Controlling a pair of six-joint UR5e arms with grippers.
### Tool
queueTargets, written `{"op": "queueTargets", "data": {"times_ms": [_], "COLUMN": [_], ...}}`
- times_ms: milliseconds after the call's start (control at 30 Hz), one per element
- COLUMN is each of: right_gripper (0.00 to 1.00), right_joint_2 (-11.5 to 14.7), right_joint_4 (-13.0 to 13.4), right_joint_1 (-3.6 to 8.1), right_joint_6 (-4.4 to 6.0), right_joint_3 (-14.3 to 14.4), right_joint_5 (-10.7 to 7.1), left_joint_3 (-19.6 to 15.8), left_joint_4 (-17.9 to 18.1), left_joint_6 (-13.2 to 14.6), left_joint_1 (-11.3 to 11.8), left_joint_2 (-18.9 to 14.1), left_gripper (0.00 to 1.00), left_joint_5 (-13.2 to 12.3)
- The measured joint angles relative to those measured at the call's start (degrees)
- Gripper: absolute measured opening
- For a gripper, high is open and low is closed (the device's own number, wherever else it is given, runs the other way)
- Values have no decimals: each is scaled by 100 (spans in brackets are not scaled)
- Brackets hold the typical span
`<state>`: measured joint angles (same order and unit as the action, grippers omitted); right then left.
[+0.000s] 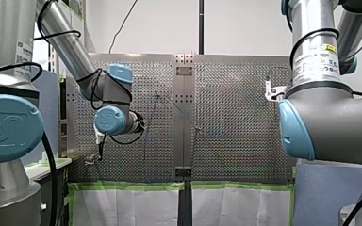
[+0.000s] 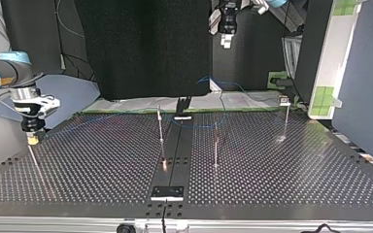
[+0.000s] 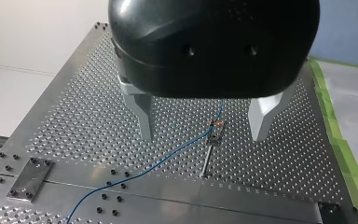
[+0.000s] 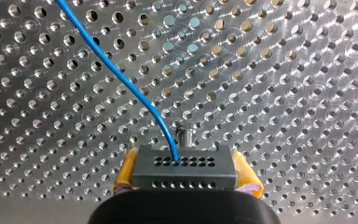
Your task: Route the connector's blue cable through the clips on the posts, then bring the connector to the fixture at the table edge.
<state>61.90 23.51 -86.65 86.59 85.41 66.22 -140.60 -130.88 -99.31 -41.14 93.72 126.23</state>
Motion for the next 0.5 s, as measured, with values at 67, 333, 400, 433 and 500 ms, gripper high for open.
{"op": "queueTargets", "data": {"times_ms": [67,333,400,433,500], "right_gripper": [0,0,0,0,0], "right_joint_2": [63,105,105,104,102], "right_joint_4": [-53,-67,-68,-68,-68], "right_joint_1": [-5,-12,-12,-12,-12], "right_joint_6": [-6,-13,-14,-13,-13], "right_joint_3": [14,0,1,2,3], "right_joint_5": [38,81,82,82,81], "left_joint_3": [0,0,0,0,0], "left_joint_4": [0,-1,-2,-2,-2], "left_joint_6": [0,0,0,0,3], "left_joint_1": [0,2,3,3,3], "left_joint_2": [0,0,0,0,0], "left_gripper": [100,100,100,100,100], "left_joint_5": [0,2,2,2,2]}}
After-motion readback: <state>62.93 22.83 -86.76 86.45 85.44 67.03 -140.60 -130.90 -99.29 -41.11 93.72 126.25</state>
